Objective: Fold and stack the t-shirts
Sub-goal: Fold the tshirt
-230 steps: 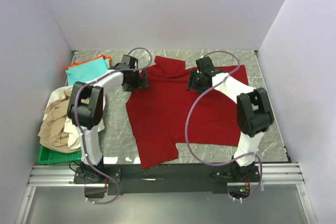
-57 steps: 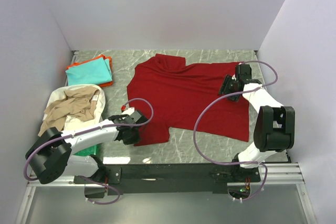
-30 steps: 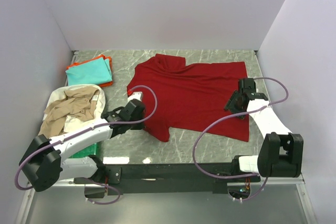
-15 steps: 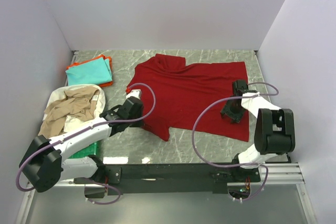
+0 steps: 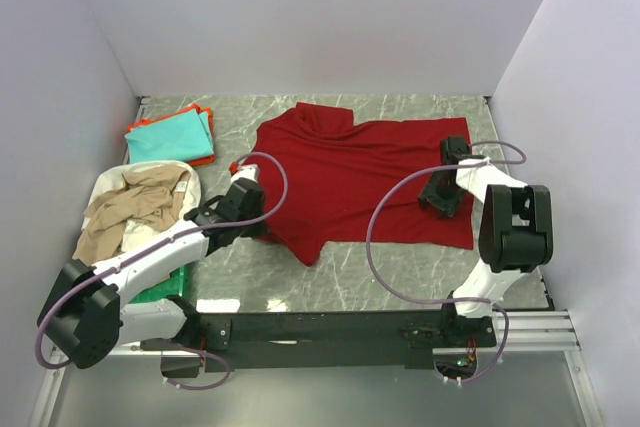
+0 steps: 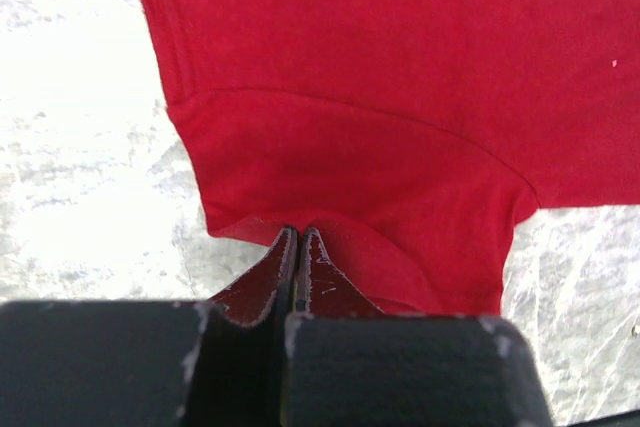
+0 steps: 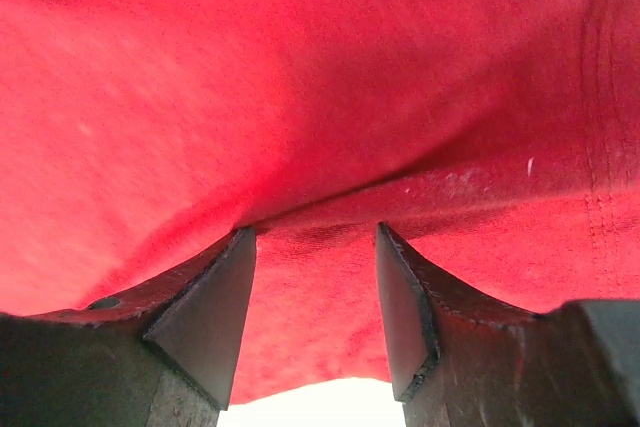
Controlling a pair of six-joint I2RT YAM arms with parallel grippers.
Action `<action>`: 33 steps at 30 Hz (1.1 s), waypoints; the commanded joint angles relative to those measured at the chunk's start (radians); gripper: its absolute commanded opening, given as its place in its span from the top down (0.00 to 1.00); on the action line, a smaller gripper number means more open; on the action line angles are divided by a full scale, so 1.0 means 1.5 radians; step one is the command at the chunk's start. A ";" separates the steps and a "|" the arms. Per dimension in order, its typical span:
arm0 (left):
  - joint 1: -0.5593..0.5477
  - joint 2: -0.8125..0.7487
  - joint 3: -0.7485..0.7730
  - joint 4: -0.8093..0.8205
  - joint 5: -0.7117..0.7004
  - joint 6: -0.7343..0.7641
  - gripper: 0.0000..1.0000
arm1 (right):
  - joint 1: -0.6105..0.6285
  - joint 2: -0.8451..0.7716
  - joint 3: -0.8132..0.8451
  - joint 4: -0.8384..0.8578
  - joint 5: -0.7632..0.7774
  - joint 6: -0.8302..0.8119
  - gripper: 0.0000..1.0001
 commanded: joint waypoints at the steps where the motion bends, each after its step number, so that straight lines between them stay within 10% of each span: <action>1: 0.015 -0.020 0.024 0.032 0.013 0.019 0.99 | -0.003 0.030 0.041 0.029 0.006 0.006 0.42; 10: 0.027 -0.028 0.027 0.050 0.041 0.030 0.99 | -0.015 -0.048 0.115 -0.070 0.090 -0.017 0.41; 33: 0.029 -0.093 0.007 0.076 0.101 0.027 0.99 | -0.177 -0.194 -0.125 -0.085 0.059 0.015 0.43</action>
